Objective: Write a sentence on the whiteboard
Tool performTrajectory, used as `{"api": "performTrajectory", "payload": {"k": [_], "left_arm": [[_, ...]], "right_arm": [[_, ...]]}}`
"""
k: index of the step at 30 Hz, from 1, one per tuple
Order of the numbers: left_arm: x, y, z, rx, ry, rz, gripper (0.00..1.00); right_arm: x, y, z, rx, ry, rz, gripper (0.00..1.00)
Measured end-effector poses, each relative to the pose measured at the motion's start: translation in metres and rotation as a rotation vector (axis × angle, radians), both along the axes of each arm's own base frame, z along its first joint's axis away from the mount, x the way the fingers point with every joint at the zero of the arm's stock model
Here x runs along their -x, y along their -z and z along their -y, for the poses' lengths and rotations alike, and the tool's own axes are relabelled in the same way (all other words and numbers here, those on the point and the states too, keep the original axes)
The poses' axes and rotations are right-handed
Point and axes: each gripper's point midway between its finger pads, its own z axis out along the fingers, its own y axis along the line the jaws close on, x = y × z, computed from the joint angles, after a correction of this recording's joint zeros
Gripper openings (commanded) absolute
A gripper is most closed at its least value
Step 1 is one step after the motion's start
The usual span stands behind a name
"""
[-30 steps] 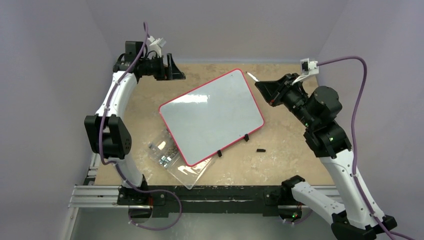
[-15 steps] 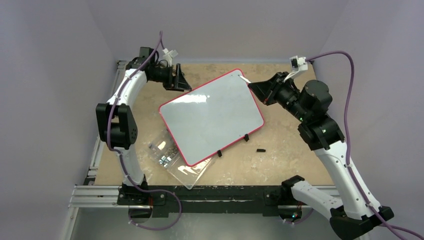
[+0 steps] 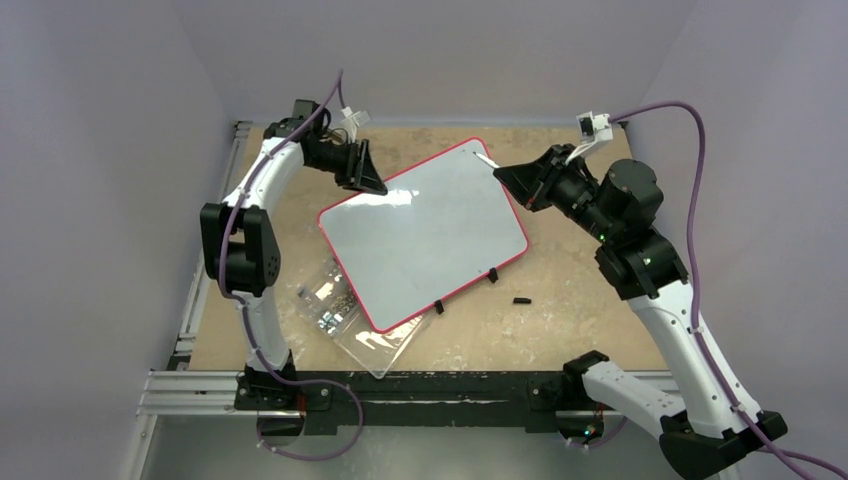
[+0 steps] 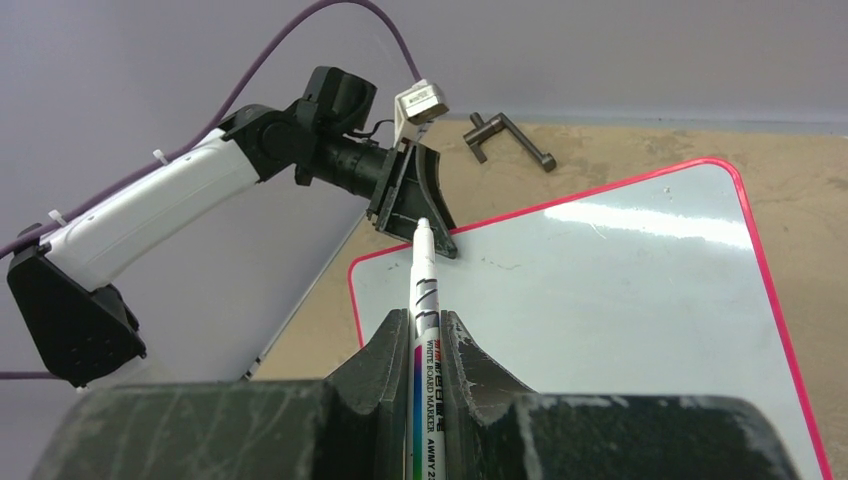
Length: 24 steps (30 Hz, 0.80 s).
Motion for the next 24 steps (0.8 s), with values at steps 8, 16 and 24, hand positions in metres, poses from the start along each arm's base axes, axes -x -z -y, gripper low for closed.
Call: {"api": "performTrajectory", "payload": {"k": [8, 16, 24], "left_arm": [[0.010, 0.010, 0.005, 0.017, 0.045, -0.048, 0.21], [0.021, -0.002, 0.019, 0.093, 0.113, -0.054, 0.00], [0.022, -0.003, 0.021, 0.095, 0.132, -0.032, 0.00]], "right_arm": [[0.004, 0.001, -0.005, 0.002, -0.039, -0.002, 0.00], [0.011, 0.025, -0.033, 0.056, -0.236, -0.018, 0.00], [0.037, 0.083, -0.097, 0.214, -0.501, -0.045, 0.00]]}}
